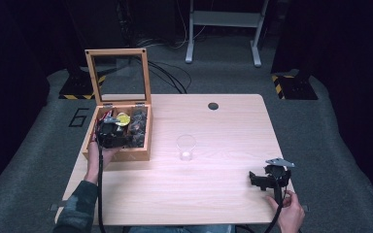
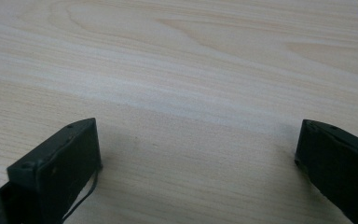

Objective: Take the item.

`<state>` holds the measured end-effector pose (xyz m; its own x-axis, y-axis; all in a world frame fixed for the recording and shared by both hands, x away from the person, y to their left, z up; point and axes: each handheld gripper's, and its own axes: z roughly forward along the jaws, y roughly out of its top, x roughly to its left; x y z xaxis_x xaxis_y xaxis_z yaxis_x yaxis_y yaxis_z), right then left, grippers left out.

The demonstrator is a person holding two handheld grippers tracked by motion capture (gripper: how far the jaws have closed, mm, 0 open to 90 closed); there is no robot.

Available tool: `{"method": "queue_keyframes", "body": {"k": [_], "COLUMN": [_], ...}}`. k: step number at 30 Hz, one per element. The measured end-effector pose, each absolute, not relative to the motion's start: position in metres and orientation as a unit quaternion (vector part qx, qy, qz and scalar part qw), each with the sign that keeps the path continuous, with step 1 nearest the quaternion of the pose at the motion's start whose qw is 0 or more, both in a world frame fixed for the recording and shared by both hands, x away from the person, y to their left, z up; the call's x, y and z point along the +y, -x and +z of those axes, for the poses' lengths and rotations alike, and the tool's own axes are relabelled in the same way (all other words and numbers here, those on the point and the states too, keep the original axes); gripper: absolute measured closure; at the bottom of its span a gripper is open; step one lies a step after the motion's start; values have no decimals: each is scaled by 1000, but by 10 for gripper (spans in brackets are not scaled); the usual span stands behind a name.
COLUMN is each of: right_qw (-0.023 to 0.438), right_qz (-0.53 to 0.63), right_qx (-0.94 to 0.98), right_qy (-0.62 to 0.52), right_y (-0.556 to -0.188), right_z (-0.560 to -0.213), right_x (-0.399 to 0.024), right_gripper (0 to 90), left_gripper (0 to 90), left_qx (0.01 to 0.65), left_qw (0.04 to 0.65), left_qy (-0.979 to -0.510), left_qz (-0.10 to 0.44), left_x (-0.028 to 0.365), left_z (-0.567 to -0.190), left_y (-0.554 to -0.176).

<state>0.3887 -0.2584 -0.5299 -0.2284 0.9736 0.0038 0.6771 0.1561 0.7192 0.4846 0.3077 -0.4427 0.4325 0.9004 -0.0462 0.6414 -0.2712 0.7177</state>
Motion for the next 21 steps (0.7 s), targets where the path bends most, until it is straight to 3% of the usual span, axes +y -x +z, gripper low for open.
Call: {"method": "queue_keyframes", "body": {"k": [4,8,21], "right_qw": [241,241,242], "right_qz": [307,306,304], "right_qx": [721,718,718], "right_qy": [-572,-577,-578], "right_y": [-389,-388,-387], "right_z": [-530,-530,-530], "right_x": [-258,-258,-257], "right_gripper": [0,0,0], "left_gripper": [558,660,822], "left_qx": [498,497,499], "left_qw": [337,337,339], "left_qy": [-777,-778,-772], "left_qz": [186,186,200], "left_x": [306,306,307], "left_z": [-444,-445,-445], "left_y": [-486,-487,-485]}}
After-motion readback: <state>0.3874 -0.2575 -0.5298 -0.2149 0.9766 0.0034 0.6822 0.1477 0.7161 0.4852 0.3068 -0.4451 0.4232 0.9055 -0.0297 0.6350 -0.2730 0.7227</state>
